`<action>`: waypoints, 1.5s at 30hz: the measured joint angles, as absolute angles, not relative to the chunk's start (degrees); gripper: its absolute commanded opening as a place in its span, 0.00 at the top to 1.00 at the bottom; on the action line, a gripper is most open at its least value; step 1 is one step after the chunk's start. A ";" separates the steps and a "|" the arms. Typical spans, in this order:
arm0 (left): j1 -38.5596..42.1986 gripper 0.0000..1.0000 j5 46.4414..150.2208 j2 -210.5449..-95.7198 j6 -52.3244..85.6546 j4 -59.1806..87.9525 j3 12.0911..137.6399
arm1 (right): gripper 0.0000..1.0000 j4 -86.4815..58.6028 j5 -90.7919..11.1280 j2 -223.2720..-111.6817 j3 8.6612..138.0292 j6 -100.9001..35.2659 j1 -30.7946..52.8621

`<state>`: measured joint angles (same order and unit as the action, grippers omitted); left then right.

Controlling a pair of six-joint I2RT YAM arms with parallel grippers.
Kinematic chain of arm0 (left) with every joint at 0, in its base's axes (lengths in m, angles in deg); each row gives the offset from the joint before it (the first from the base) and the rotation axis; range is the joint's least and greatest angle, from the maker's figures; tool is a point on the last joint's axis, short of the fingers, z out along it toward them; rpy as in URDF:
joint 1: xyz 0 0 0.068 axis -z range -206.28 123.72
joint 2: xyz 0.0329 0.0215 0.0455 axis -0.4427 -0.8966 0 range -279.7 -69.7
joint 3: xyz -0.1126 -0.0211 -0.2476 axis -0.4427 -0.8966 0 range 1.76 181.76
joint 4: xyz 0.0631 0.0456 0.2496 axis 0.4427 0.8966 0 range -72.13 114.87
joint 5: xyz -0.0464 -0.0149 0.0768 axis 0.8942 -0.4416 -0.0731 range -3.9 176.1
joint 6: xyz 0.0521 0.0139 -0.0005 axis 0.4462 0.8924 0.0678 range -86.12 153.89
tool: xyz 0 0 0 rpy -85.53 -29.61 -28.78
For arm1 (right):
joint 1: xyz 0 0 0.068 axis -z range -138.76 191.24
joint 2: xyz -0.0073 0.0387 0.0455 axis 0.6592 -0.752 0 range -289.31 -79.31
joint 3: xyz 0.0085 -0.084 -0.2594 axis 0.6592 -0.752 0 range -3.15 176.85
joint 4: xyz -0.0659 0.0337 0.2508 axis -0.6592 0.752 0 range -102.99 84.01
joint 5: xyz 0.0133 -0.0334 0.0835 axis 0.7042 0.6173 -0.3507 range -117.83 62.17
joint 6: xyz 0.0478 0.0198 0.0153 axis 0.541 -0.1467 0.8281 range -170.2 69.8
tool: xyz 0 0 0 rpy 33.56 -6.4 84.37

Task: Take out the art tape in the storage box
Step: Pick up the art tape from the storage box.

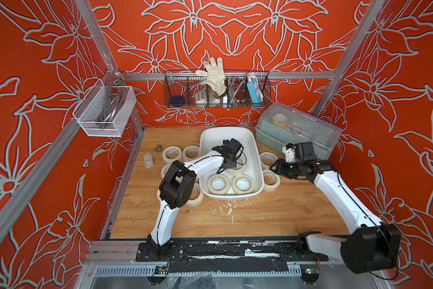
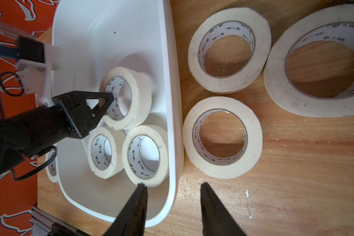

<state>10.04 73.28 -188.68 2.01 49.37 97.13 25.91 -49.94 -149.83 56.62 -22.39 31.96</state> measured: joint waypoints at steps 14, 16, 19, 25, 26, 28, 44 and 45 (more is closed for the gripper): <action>13.01 0.96 70.59 -170.72 10.66 51.45 89.20 | 0.53 26.26 -46.99 -151.15 64.16 -21.32 22.73; 13.93 0.96 70.11 -168.38 11.67 52.22 87.67 | 0.52 26.30 -46.01 -151.82 65.37 -20.88 20.29; 15.11 0.96 69.24 -165.40 12.56 52.85 85.92 | 0.51 26.08 -44.63 -153.07 66.79 -20.36 16.94; 16.53 0.97 67.86 -160.14 13.33 53.68 82.53 | 0.48 25.86 -42.27 -155.56 68.56 -19.37 11.32; 16.57 0.98 67.73 -159.61 13.31 53.79 82.10 | 0.48 25.86 -41.96 -155.89 68.82 -19.35 10.73; 16.59 0.98 67.47 -158.34 13.31 53.99 80.94 | 0.47 25.64 -41.07 -156.74 69.50 -19.24 9.16; 16.86 0.99 66.57 -156.64 13.02 55.43 79.58 | 0.43 23.68 -36.35 -161.33 71.66 -17.62 -0.06; 16.86 0.99 66.57 -156.62 12.96 55.47 79.58 | 0.43 23.61 -36.19 -161.86 71.90 -17.62 -0.39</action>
<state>16.86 66.57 -156.62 12.96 55.47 79.58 23.61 -36.19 -161.86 71.90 -17.62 -0.39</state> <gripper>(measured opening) 0.211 0.566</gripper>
